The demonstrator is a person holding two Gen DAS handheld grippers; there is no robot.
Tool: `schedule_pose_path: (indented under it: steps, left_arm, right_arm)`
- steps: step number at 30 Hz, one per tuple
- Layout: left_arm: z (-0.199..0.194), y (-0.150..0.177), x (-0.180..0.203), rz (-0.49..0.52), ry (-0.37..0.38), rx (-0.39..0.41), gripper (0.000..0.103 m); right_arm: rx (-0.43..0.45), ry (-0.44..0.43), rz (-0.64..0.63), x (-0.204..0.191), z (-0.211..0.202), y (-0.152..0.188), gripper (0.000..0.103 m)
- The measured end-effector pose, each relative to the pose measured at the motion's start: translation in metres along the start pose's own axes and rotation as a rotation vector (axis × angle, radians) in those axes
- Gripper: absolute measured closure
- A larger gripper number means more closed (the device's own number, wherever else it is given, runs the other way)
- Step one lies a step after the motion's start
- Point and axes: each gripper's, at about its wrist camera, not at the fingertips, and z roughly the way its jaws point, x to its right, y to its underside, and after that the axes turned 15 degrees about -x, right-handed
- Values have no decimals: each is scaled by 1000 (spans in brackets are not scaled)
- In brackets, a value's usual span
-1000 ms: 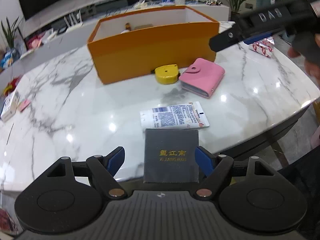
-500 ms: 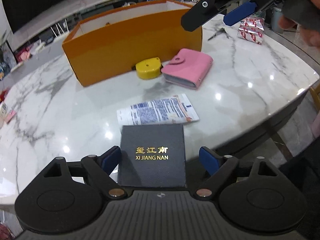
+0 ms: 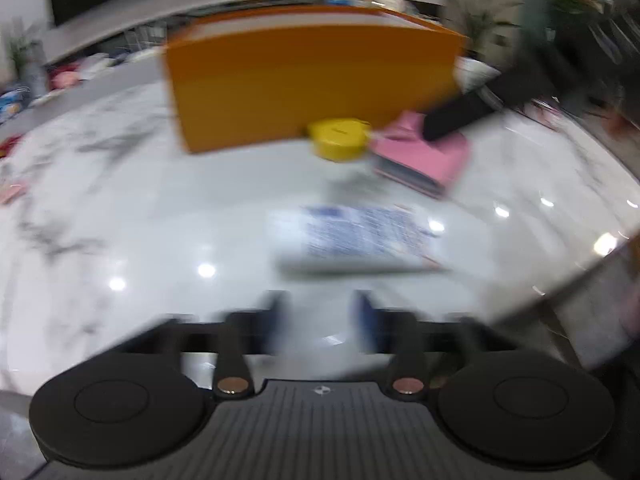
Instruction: Organize objects
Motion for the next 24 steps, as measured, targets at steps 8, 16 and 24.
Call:
schedule_pose_path:
  steps: [8,16,24]
  left_arm:
    - [-14,1,-5,11,112,47,17]
    - [-13,0,-10,14,95,51,17]
    - [-24,-9,-30,-29,38,77,17]
  right_arm:
    - [-4,-59,-21,-4,4,1,5]
    - [-56,-117,-47,-6,8,5,5]
    - [-115,-219,-182,-23,-13,35,5]
